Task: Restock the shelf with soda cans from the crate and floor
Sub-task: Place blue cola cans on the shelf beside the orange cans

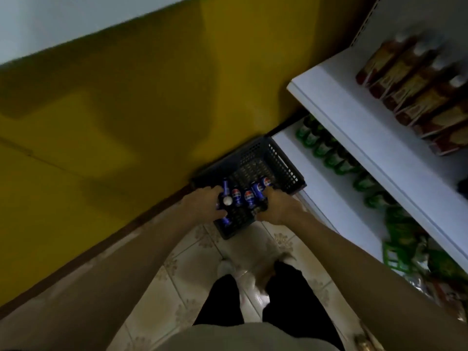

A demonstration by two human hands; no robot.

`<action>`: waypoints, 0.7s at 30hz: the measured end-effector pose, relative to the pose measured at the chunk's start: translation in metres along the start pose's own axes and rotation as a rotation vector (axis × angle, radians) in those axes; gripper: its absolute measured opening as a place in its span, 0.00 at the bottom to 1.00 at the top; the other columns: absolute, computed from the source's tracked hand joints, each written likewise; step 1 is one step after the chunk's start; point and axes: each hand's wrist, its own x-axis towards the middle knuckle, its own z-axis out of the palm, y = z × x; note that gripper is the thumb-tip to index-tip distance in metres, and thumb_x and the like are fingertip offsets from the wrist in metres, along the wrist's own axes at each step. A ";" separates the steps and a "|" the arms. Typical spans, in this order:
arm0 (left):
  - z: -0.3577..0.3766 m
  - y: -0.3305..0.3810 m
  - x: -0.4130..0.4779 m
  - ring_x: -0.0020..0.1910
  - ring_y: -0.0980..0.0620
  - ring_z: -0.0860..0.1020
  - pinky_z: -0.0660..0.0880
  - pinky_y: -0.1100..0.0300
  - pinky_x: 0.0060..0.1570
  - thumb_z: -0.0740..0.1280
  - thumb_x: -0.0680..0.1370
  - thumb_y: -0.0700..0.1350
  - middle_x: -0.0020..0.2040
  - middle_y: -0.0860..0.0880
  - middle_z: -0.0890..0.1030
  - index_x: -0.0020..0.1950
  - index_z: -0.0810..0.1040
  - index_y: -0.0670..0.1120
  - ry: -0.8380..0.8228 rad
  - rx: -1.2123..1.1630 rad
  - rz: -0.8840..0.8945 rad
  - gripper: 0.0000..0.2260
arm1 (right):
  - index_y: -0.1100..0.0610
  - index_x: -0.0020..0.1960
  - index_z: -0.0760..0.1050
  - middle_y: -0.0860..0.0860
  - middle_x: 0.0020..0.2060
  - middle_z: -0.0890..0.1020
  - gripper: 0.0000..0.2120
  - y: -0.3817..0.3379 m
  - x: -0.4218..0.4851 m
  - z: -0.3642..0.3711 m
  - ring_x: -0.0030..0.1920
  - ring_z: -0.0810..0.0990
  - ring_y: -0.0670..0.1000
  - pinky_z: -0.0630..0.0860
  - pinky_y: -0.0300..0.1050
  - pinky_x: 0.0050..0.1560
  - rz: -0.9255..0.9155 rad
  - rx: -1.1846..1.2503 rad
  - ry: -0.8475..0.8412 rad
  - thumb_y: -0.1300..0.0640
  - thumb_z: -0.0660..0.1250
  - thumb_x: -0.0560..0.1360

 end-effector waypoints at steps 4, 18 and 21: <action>0.042 -0.017 0.031 0.62 0.44 0.74 0.71 0.58 0.56 0.70 0.76 0.47 0.63 0.43 0.75 0.71 0.67 0.44 -0.084 -0.316 -0.082 0.26 | 0.54 0.73 0.60 0.55 0.67 0.70 0.33 0.030 0.036 0.038 0.64 0.73 0.58 0.75 0.50 0.59 0.056 0.077 -0.145 0.49 0.70 0.73; 0.210 -0.088 0.290 0.62 0.45 0.75 0.74 0.49 0.59 0.70 0.75 0.50 0.65 0.47 0.75 0.69 0.68 0.48 -0.131 -0.388 -0.297 0.24 | 0.55 0.39 0.75 0.56 0.40 0.78 0.11 0.102 0.321 0.201 0.46 0.76 0.56 0.73 0.52 0.52 0.525 0.905 -0.209 0.52 0.62 0.79; 0.254 -0.112 0.351 0.64 0.43 0.73 0.74 0.47 0.58 0.69 0.75 0.50 0.67 0.46 0.72 0.72 0.65 0.50 -0.070 -0.275 -0.275 0.27 | 0.60 0.61 0.75 0.61 0.55 0.80 0.17 0.111 0.375 0.241 0.53 0.79 0.59 0.76 0.55 0.54 0.696 1.152 -0.229 0.49 0.59 0.80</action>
